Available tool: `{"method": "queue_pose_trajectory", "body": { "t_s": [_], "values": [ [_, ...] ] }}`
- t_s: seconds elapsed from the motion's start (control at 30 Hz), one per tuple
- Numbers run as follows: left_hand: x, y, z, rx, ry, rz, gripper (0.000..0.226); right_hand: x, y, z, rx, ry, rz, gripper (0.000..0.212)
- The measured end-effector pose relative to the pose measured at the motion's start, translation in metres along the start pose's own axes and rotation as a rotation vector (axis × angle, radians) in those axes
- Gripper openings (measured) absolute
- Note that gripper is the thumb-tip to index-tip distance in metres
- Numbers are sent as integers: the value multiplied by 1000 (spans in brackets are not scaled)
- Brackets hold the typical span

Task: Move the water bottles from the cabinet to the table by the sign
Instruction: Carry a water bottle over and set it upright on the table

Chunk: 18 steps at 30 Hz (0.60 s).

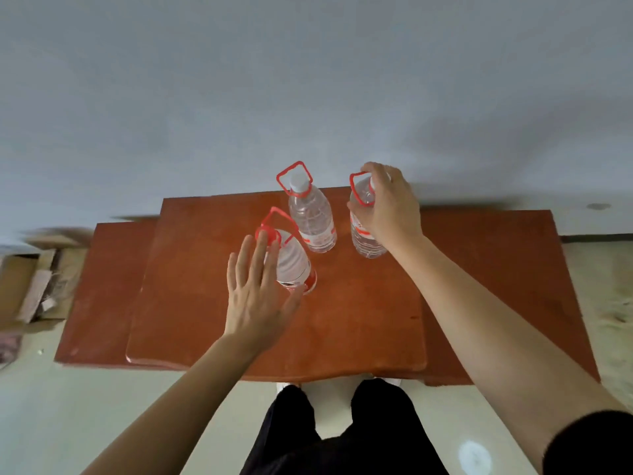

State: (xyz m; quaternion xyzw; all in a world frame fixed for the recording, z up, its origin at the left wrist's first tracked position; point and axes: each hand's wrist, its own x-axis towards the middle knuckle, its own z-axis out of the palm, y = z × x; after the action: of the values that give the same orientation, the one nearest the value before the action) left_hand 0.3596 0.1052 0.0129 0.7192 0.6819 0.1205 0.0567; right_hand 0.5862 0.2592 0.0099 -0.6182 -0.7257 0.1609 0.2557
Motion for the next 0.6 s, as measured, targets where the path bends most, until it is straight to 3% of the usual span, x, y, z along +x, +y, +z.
{"method": "queue_pose_trajectory", "body": {
  "t_s": [0.1,0.2,0.3,0.4,0.53,0.6],
  "values": [
    [-12,30,15,-78,144,280,63,-6,13,-9,19,41,-99,46],
    [-1,46,31,-175,16,310,54,-16,24,-22,51,26,-111,44],
    [26,57,53,-230,-239,72,71,-34,42,-38,76,38,-87,42],
    [57,67,85,-197,-458,-41,100,-65,66,-45,97,88,-69,36],
    [107,95,133,-276,-569,44,129,-106,96,-53,219,259,126,38],
    [125,108,156,-243,-599,155,132,-123,108,-52,281,384,232,38]
  ]
}}
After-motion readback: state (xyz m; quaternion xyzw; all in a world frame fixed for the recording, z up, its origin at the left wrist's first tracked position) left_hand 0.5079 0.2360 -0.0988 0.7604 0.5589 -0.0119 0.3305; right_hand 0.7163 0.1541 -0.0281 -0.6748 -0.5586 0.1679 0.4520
